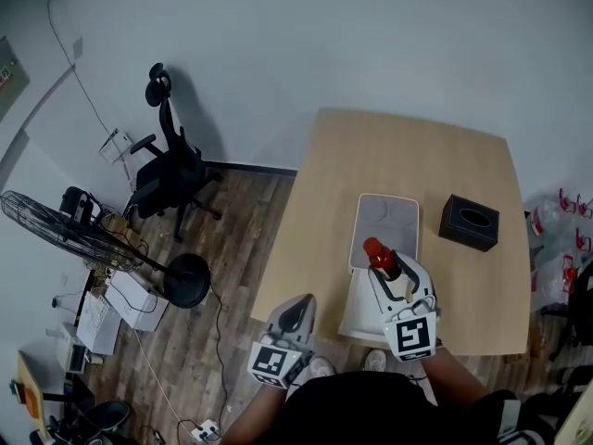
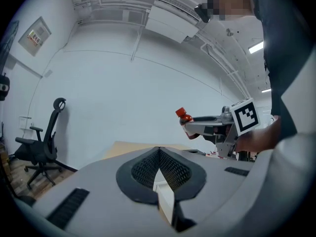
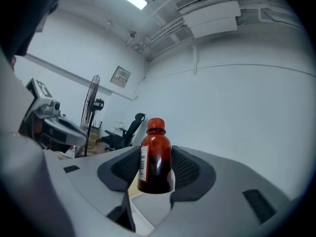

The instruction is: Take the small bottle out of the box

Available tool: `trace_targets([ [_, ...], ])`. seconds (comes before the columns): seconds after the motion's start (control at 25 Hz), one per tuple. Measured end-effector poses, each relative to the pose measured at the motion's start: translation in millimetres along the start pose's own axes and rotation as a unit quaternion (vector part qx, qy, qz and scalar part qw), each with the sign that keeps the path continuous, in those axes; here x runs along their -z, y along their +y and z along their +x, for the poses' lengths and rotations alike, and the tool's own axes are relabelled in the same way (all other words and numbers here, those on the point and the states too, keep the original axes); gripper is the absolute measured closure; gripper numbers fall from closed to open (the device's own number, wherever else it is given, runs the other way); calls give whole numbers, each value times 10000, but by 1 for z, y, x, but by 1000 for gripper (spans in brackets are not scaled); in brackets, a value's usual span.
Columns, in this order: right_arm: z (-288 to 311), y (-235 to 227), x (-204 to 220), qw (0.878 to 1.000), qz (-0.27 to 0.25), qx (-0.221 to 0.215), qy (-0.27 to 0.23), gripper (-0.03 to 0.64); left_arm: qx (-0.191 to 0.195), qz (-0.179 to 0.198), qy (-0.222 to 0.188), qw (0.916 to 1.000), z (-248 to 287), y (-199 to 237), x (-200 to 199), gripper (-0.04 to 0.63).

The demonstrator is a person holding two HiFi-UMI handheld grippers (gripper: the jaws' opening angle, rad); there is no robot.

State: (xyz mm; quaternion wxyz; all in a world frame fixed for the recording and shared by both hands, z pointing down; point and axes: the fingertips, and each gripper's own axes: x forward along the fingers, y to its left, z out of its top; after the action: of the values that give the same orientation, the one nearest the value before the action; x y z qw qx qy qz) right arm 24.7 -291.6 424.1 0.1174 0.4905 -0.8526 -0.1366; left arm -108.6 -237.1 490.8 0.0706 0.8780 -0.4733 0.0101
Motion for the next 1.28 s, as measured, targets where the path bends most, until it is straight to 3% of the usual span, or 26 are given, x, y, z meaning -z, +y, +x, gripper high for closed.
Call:
trace_targets([
  [0.2, -18, -23, -42, 9923, 770, 203, -947, 407, -130, 41, -173, 9998, 7, 2, -15, 581],
  [0.36, -27, -33, -60, 9863, 1082, 233, -1223, 405, -190, 87, -330, 9992, 18, -1, -30, 581],
  [0.68, -32, -29, -65, 9880, 856, 160, -1276, 405, -235, 76, -426, 9988, 22, -11, -40, 581],
  [1.28, -35, -31, -72, 9847, 939, 268, -1443, 405, -264, 1, -444, 9987, 22, -9, -43, 581],
])
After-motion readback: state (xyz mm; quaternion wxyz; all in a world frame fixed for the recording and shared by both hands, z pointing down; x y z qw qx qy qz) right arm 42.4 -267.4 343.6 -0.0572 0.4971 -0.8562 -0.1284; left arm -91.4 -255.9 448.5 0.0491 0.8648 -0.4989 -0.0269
